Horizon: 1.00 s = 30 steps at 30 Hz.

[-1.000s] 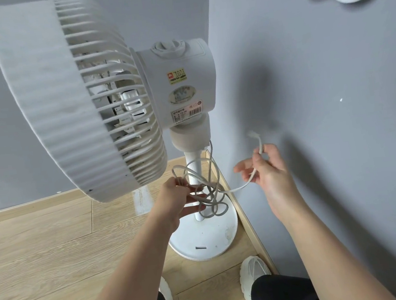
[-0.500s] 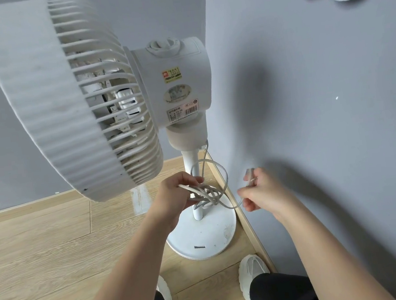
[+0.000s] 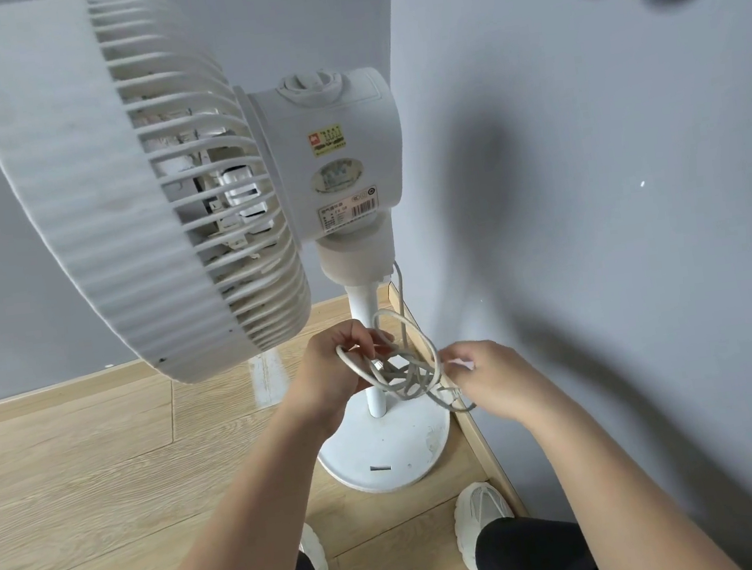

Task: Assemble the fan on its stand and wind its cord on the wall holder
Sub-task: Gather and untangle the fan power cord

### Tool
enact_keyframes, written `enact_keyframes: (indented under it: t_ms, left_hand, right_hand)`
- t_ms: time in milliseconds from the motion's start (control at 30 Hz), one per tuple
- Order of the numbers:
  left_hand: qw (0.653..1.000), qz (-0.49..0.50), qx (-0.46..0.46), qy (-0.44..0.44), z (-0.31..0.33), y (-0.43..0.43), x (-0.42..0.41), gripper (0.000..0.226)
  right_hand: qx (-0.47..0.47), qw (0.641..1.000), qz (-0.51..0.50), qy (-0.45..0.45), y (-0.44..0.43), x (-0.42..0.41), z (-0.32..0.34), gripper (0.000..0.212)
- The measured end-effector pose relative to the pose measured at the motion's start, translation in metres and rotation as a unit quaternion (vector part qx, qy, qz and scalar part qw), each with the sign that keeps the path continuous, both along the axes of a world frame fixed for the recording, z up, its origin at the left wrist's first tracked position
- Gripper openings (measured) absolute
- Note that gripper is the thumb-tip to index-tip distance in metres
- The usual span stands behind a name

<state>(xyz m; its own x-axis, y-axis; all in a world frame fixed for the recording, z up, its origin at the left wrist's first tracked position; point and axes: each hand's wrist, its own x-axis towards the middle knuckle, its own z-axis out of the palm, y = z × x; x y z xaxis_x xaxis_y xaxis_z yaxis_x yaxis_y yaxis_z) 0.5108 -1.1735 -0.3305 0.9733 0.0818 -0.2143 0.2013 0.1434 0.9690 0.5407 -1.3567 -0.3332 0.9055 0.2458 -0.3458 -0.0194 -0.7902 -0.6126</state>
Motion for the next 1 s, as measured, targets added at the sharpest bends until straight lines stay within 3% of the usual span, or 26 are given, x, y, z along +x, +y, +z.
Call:
enact_keyframes:
  t_ms: [100, 167, 533, 700, 1000]
  left_hand:
    - [1.0, 0.0, 0.007, -0.003, 0.0, -0.001, 0.001, 0.04]
    - [1.0, 0.0, 0.014, -0.005, -0.002, 0.0, 0.002, 0.04]
    - [0.998, 0.001, 0.057, 0.01, -0.008, 0.002, 0.002, 0.009]
    - [0.994, -0.061, 0.049, 0.077, -0.008, 0.001, 0.005, 0.025]
    - [0.997, -0.031, 0.052, 0.039, 0.0, -0.005, 0.004, 0.023]
  right_hand:
    - [0.145, 0.989, -0.014, -0.029, 0.003, 0.002, 0.003, 0.02]
    - [0.184, 0.983, 0.007, -0.014, 0.006, 0.002, 0.005, 0.016]
    - [0.185, 0.981, 0.062, -0.015, 0.016, -0.005, 0.004, 0.012]
    - [0.214, 0.976, 0.01, -0.036, 0.017, -0.002, 0.001, 0.016]
    - [0.251, 0.961, -0.006, -0.113, 0.022, 0.002, 0.001, 0.023]
